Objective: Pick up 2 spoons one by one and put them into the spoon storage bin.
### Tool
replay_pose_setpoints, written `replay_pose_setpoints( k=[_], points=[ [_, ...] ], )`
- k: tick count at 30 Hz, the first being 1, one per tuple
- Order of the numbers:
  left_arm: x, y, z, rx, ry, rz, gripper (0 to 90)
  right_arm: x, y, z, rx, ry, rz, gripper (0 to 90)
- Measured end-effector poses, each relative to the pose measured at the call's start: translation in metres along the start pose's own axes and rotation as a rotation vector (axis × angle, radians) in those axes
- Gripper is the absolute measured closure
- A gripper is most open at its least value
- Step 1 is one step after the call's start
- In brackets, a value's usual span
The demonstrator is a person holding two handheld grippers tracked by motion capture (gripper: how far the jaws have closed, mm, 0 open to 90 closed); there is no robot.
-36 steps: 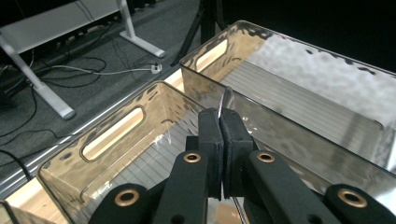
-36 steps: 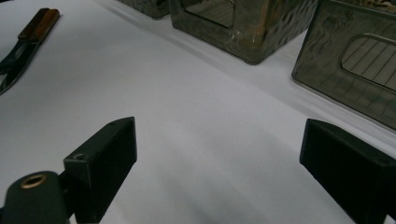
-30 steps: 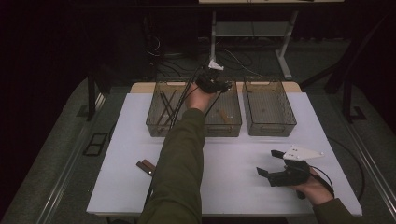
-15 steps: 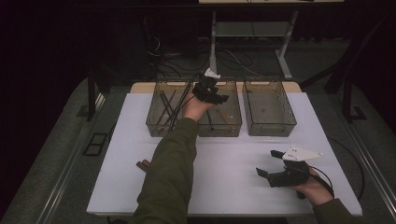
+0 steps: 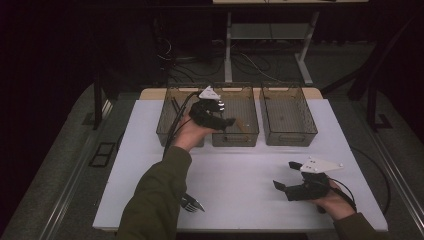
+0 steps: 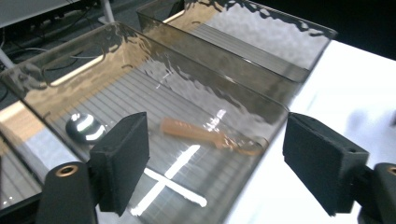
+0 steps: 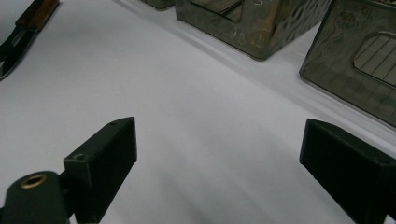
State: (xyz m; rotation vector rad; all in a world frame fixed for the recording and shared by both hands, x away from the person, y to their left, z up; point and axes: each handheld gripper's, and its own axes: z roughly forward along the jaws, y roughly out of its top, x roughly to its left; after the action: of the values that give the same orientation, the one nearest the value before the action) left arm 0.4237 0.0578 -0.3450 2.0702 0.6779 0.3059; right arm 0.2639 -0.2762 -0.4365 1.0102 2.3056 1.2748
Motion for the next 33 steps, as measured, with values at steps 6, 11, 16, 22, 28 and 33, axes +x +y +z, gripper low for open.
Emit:
replay_pose_setpoints(
  k=[6, 11, 16, 22, 28, 33],
  points=[
    [-0.009, -0.026, -0.026, -0.016, 0.0, -0.017, 23.7, -0.002, -0.001, 0.0, 0.001, -0.011, 0.007, 11.0],
    [-0.018, -0.055, -0.046, -0.001, -0.004, -0.033, 35.4, -0.002, -0.002, 0.0, 0.008, -0.02, 0.009, 11.0],
    [-0.026, -0.086, -0.063, 0.01, -0.008, -0.051, 54.4, -0.002, -0.002, 0.001, 0.009, -0.022, 0.009, 11.0],
    [-0.036, -0.12, -0.08, 0.042, -0.006, -0.055, 79.2, -0.003, -0.002, 0.001, 0.01, -0.024, 0.012, 11.0],
    [-0.047, -0.148, -0.097, 0.086, -0.02, -0.068, 89.4, -0.003, -0.002, 0.001, 0.01, -0.028, 0.011, 11.0],
    [-0.062, -0.169, -0.109, 0.107, -0.014, -0.085, 89.5, -0.003, -0.002, 0.001, 0.011, -0.03, 0.014, 11.0]
  ],
)
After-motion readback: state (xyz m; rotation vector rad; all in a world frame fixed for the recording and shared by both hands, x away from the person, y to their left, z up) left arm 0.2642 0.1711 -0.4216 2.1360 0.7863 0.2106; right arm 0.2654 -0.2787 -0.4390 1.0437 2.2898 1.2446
